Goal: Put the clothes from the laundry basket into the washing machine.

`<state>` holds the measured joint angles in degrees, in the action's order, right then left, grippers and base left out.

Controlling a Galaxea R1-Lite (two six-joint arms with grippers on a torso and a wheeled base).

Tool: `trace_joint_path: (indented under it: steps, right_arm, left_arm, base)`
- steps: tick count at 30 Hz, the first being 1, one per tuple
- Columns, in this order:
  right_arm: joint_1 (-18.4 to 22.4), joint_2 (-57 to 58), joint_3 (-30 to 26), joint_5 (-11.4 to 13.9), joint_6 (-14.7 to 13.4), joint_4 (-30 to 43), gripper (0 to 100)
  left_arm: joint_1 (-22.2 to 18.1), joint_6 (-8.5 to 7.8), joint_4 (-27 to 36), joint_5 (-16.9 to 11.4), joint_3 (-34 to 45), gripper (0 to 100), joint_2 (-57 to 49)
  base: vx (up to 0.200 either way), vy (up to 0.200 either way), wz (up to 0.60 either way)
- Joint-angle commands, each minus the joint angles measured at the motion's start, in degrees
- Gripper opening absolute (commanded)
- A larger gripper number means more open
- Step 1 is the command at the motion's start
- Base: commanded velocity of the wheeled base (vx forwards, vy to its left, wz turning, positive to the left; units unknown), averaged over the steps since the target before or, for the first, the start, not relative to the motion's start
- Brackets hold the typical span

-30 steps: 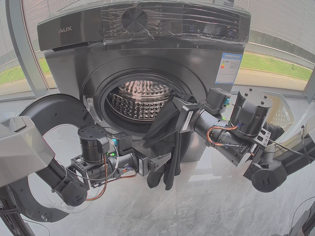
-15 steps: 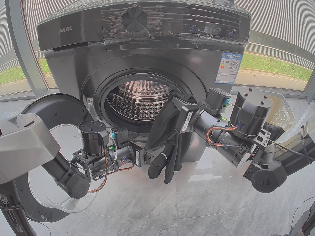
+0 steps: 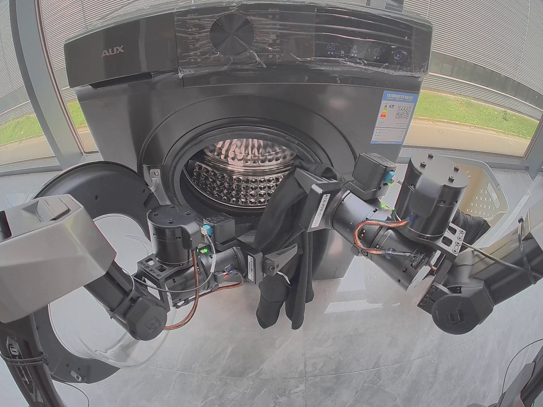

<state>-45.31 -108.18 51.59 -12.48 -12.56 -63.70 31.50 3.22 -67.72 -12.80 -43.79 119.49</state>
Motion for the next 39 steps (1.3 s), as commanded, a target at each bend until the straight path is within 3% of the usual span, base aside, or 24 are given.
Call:
trace_joint_path:
  steps: [1, 3, 4, 16, 28, 29, 39]
  right_arm:
    - [-0.04, -0.01, -0.17, 0.00, -0.01, -0.02, 0]
    - [-0.04, 0.16, -0.17, 0.00, -0.01, 0.24, 0]
    - [-0.13, 0.16, -0.17, 0.00, -0.01, 0.24, 0]
    - [-0.04, -0.01, -0.88, 0.09, -0.01, -0.02, 0]
    - [2.25, -1.95, -0.70, 0.53, -0.01, -0.46, 0]
    - [2.60, -2.39, -0.61, 0.44, -0.01, -0.46, 100]
    - [3.83, -5.20, -3.34, 0.18, 0.69, 0.15, 100]
  left_arm:
    - [0.05, 0.03, -0.04, 0.14, -1.39, 100, 1.27]
    - [-0.21, 0.03, -0.04, 0.14, -1.48, 100, 1.36]
    - [-0.21, 0.03, -0.13, 0.14, -1.65, 0, 1.45]
    - [-0.21, 0.03, -2.77, 0.50, -1.74, 0, 2.15]
    - [2.78, 0.03, -6.81, -1.53, 10.48, 0, -8.22]
    - [3.30, 0.03, -7.16, -1.61, 11.36, 0, -8.84]
    - [4.45, 0.91, -9.27, -1.79, 12.15, 0, -11.47]
  base:
    - [0.000, 0.000, 0.00]
    - [0.000, 0.000, 0.00]
    - [0.000, 0.000, 0.00]
    - [0.000, 0.000, 0.00]
    - [0.000, 0.000, 0.00]
    - [0.000, 0.000, 0.00]
    - [0.000, 0.000, 0.00]
